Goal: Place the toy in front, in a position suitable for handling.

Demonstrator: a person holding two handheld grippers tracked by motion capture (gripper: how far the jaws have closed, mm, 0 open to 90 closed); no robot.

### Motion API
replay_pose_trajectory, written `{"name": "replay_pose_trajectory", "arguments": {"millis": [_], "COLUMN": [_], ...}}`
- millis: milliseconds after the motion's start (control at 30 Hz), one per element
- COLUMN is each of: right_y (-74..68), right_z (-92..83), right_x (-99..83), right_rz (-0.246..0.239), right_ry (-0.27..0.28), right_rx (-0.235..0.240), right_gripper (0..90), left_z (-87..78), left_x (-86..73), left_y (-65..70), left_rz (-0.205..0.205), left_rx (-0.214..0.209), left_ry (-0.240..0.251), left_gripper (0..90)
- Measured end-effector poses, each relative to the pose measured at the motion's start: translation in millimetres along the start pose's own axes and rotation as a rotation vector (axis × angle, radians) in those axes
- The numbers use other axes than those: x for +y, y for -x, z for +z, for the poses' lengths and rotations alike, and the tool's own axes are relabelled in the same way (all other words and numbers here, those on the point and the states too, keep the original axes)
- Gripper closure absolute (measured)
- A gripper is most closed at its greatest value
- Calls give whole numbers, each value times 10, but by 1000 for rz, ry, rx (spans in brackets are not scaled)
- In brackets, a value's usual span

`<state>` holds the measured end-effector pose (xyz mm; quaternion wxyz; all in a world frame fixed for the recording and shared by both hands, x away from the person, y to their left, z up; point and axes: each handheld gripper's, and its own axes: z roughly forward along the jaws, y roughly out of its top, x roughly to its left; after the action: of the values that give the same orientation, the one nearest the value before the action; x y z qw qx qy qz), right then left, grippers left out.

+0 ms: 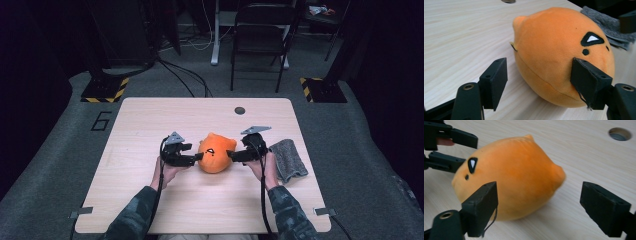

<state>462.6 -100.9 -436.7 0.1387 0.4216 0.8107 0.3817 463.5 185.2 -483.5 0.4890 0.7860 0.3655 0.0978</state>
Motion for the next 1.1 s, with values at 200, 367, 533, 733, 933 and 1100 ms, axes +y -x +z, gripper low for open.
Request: {"name": "replay_pose_trajectory", "arguments": {"millis": [200,367,533,733,933,1100], "right_y": [-29,-23,-32,-93,-131,-130], "right_z": [253,319,331,280,146,-19], "right_x": [-2,-73,-120,-91,-5,91], "right_rz": [24,28,39,13,-50,-110], "right_ry": [-52,-60,-53,3,40,70], "right_rx": [53,60,62,37,20,45], "right_gripper": [382,541,682,784,791,791], "left_z": [90,141,150,103,14,-114], "left_x": [-63,-129,-162,-153,-102,-32], "left_y": [-32,28,105,171,293,448], "left_rz": [-26,-20,-14,0,25,53], "left_rx": [-76,-93,-72,-36,-22,-2], "left_ry": [-18,-6,18,48,84,115], "left_gripper": [418,596,726,787,792,794]}}
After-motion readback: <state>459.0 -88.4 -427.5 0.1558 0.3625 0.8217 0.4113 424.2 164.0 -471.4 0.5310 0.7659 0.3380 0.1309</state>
